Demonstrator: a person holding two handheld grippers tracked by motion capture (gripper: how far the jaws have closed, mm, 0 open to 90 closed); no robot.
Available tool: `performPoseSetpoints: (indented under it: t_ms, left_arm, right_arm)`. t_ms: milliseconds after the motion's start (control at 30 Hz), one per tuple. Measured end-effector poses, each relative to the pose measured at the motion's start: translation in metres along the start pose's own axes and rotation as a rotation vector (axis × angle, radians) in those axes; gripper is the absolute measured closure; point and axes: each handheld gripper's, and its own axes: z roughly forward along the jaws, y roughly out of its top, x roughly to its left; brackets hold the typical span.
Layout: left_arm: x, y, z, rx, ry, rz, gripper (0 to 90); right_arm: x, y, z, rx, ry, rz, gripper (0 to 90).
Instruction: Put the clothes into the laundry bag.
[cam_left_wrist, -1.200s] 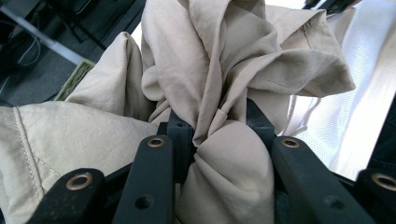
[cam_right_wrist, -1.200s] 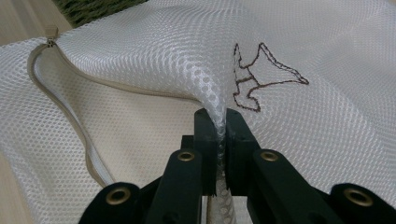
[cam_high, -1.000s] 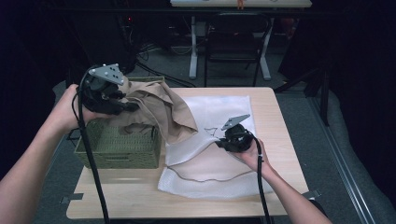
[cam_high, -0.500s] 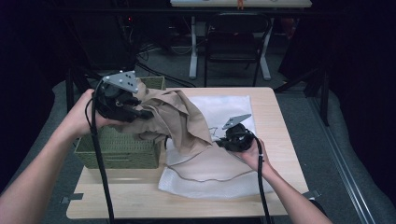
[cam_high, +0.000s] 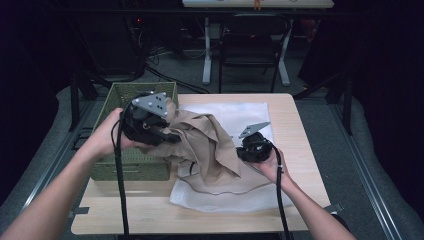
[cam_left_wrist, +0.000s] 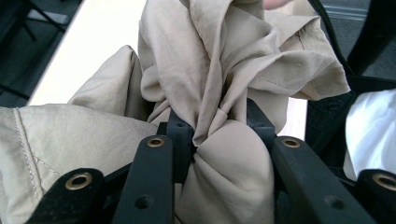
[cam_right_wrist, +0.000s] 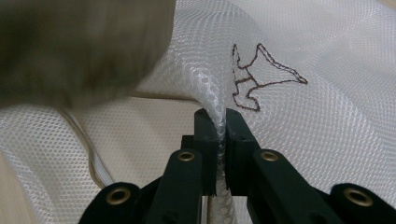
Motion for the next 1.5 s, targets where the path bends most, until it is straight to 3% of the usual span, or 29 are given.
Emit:
performPoseSetpoints:
  t_ms: [200,300,533,733,867,967,1000,1067,1100,1133,1167,1200,1300,1367,1433,1500]
  left_arm:
    - [-0.009,-0.007,0.025,0.002,-0.048,0.005,70.2]
    - [-0.012,-0.013,0.042,-0.004,-0.076,-0.013,70.1]
    - [-0.019,-0.023,0.068,0.023,-0.083,-0.035,70.1]
    - [-0.025,-0.031,0.090,0.018,-0.082,-0.100,70.0]
    - [-0.033,-0.040,0.111,0.040,-0.084,-0.160,70.0]
    - [-0.038,-0.044,0.122,0.055,-0.090,-0.180,69.9]
    - [-0.043,-0.049,0.133,0.065,-0.094,-0.208,69.9]
    - [-0.047,-0.052,0.141,0.074,-0.087,-0.221,69.9]
    - [-0.053,-0.057,0.156,0.102,-0.089,-0.243,69.7]
    - [-0.053,-0.057,0.156,0.102,-0.089,-0.243,69.3]
    - [-0.056,-0.066,0.171,0.082,-0.098,-0.308,68.8]
    - [-0.058,-0.070,0.179,0.088,-0.092,-0.327,68.4]
    - [-0.061,-0.075,0.191,0.121,-0.080,-0.325,66.6]
    - [-0.063,-0.082,0.201,0.096,-0.084,-0.372,64.9]
    - [-0.064,-0.085,0.200,0.079,-0.082,-0.381,63.8]
    - [-0.066,-0.083,0.195,0.068,-0.066,-0.380,55.4]
  right_arm:
    - [-0.001,-0.001,0.000,0.002,0.005,0.014,85.7]
    - [-0.002,-0.001,-0.001,0.000,0.006,0.022,85.8]
    - [-0.001,-0.001,0.001,0.010,0.003,0.024,85.9]
    - [0.000,-0.001,0.003,0.030,-0.001,0.037,86.2]
    - [0.002,-0.001,0.005,0.052,-0.002,0.047,86.3]
    - [0.003,-0.001,0.007,0.066,0.001,0.045,86.3]
    - [0.004,-0.001,0.009,0.075,0.003,0.035,86.3]
    - [0.005,-0.001,0.010,0.075,0.002,0.030,86.3]
    - [0.006,-0.001,0.011,0.080,0.002,0.034,86.3]
    - [0.006,-0.001,0.011,0.083,0.002,0.032,86.3]
    - [0.007,-0.001,0.012,0.090,0.004,0.034,86.3]
    - [0.008,-0.002,0.013,0.094,0.006,0.033,86.3]
    - [0.011,-0.002,0.014,0.101,0.009,0.031,86.2]
    - [0.014,-0.002,0.015,0.103,0.011,0.022,86.3]
    - [0.015,-0.001,0.015,0.108,0.013,0.025,86.2]
    - [0.016,0.000,0.015,0.106,0.010,0.028,86.2]
